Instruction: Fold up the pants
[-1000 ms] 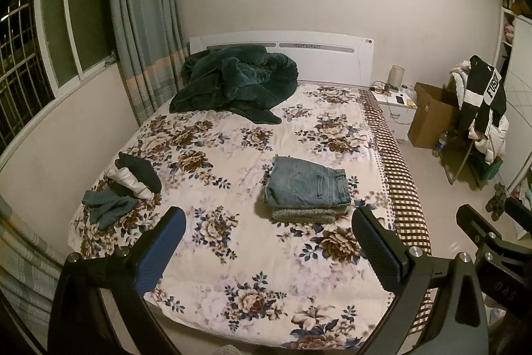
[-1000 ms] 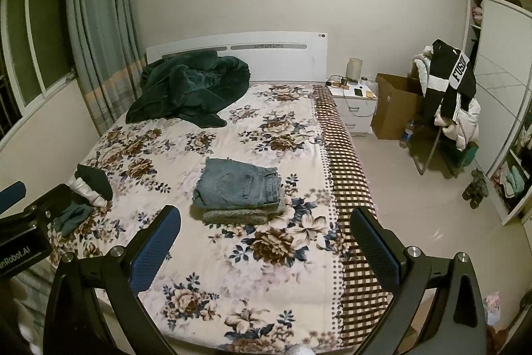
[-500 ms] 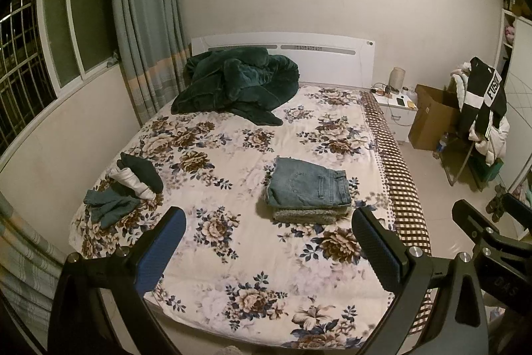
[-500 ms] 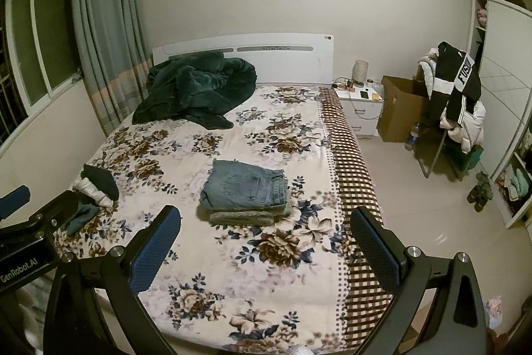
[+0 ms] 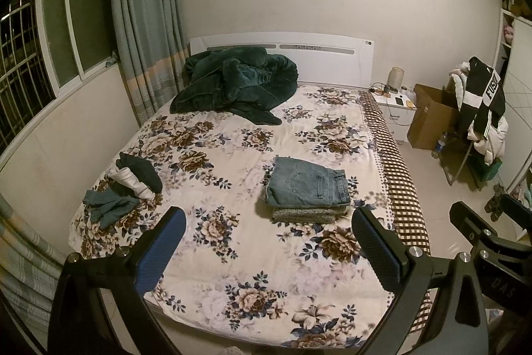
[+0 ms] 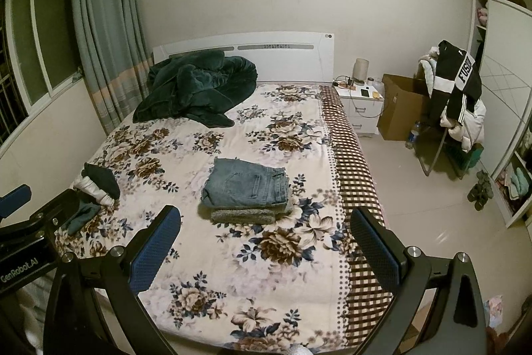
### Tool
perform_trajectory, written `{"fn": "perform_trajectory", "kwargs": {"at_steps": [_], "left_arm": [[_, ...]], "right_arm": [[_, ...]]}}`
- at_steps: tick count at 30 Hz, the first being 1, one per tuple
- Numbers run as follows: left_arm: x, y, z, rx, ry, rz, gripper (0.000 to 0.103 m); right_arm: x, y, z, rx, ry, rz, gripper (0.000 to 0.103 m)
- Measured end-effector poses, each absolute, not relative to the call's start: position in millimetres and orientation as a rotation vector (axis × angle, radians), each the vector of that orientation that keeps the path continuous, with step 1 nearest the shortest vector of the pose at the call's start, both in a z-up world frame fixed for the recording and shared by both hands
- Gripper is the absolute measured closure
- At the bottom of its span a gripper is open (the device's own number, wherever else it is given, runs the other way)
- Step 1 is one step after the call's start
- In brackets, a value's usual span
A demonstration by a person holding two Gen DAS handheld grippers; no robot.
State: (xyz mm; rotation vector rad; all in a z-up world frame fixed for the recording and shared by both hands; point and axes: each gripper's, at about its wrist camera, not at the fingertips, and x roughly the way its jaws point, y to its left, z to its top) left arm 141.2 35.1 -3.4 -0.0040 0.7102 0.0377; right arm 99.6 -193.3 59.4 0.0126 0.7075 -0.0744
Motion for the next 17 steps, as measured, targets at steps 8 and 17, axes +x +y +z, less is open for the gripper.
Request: {"fn": "perform_trajectory", "kwargs": {"at_steps": [8,17], "left_arm": [[139.5,35.6,-2.3,-0.004,0.71,0.038,0.001],[134.6,39.9,0.8,-0.008,0.698,0.046,0.001]], "right_arm": [[99.3,-193.2,59.1,0.011,0.708,-0.074,0.0],[98.8,-193.3,59.7,0.011,0.705,-0.075,0.0]]}}
